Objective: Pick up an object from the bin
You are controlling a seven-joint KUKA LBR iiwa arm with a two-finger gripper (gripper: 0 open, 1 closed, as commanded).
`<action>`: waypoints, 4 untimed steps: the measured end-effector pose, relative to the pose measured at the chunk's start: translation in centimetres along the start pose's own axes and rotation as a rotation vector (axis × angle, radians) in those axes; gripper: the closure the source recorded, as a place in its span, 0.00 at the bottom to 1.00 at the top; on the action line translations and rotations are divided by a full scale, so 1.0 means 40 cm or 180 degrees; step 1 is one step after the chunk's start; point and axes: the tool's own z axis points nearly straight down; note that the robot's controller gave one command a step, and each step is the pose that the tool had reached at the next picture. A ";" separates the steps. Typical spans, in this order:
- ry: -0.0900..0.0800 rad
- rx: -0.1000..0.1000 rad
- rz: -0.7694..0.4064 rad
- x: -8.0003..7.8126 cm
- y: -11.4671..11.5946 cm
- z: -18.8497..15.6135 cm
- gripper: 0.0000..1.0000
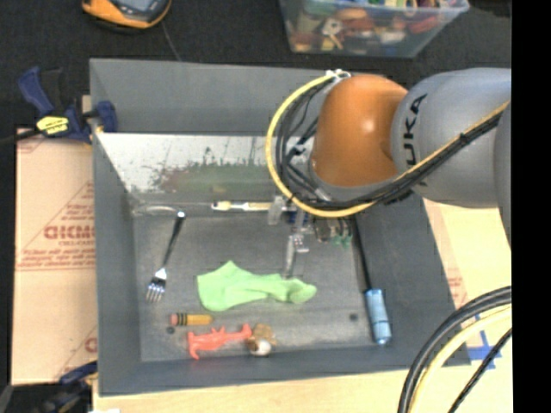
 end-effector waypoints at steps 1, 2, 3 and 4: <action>-0.0024 -0.0002 0.0003 -0.003 0.000 -0.012 0.00; -0.0019 -0.0006 0.1168 -0.035 0.019 0.066 0.00; -0.0032 0.0001 0.0381 -0.046 0.047 0.000 0.00; -0.0018 0.0000 0.0049 -0.082 0.030 0.152 0.00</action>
Offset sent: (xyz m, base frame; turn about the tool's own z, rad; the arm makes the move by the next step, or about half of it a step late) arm 0.0140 0.0101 -0.0315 0.4132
